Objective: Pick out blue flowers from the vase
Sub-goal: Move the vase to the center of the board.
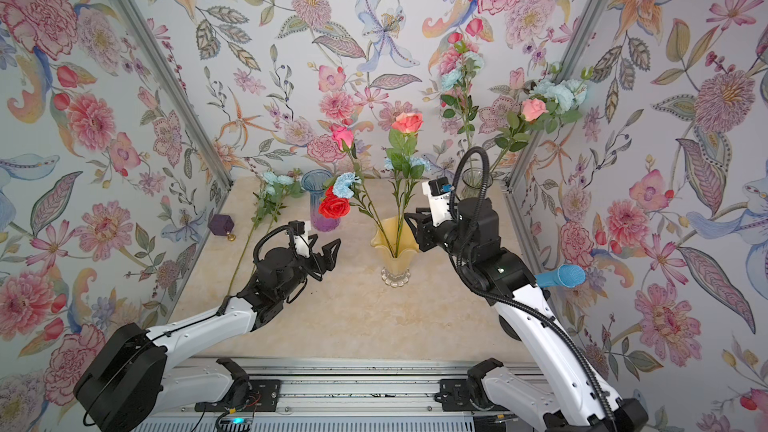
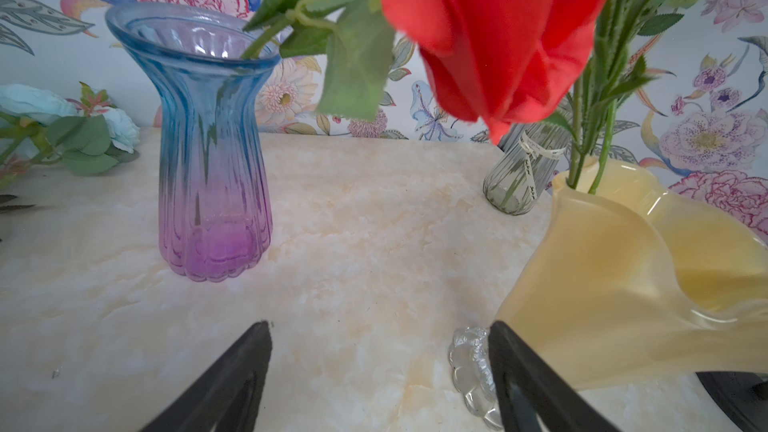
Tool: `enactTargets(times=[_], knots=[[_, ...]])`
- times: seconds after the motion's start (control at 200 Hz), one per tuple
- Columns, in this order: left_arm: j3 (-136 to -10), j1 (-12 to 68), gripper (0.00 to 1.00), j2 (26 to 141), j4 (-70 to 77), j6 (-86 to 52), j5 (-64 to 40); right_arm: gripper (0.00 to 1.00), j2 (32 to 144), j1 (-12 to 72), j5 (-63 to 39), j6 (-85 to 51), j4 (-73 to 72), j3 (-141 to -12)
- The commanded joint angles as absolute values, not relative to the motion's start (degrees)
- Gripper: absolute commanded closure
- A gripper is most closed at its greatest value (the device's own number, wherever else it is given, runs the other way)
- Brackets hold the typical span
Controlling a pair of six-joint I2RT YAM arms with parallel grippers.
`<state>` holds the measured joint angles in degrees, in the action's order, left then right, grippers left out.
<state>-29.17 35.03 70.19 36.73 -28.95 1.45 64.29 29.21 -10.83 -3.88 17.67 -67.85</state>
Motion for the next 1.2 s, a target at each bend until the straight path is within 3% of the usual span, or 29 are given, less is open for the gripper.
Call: enactTargets(times=[0.0, 0.275, 0.736, 1.191], knots=[[-25.6, 35.8, 0.16, 66.7, 42.5, -28.3, 5.7, 0.69, 69.6, 33.9, -3.8, 4.2, 16.0, -70.6], [-22.6, 35.8, 0.17, 65.3, 45.9, -28.9, 5.9, 0.85, 78.4, 36.3, -2.4, 9.2, 14.6, -73.2], [-22.0, 35.7, 0.17, 65.0, 46.5, -29.3, 5.8, 0.76, 82.8, 36.3, -3.2, 10.5, 13.1, -73.8], [-22.1, 35.7, 0.17, 65.2, 46.3, -29.3, 5.9, 0.78, 85.1, 36.4, -4.7, 10.5, 13.0, -74.3]])
